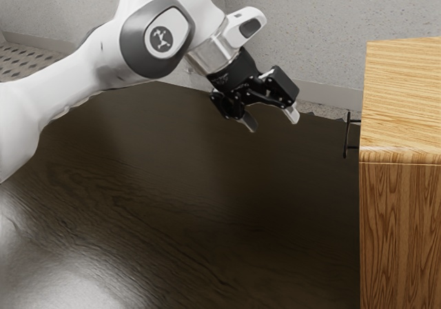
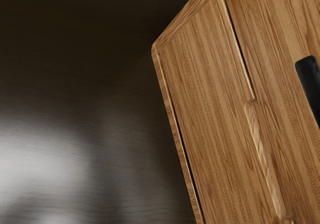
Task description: Pull the drawer handle with one arm to open the drawer
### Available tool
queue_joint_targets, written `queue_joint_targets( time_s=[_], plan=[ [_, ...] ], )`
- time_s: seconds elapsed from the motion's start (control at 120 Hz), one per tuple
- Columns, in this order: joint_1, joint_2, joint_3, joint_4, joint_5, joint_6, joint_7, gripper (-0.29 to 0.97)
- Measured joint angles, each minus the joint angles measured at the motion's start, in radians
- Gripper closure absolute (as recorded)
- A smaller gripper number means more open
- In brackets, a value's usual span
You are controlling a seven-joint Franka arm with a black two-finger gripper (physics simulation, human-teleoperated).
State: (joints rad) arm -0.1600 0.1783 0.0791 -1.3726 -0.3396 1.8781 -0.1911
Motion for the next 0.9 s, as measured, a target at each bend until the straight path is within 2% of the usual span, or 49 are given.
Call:
queue_joint_targets(
  time_s=[0.9],
  plan=[
    [-0.059, 0.074, 0.001, 0.030, -0.041, 0.127, -0.032, 0.00]
  ],
)
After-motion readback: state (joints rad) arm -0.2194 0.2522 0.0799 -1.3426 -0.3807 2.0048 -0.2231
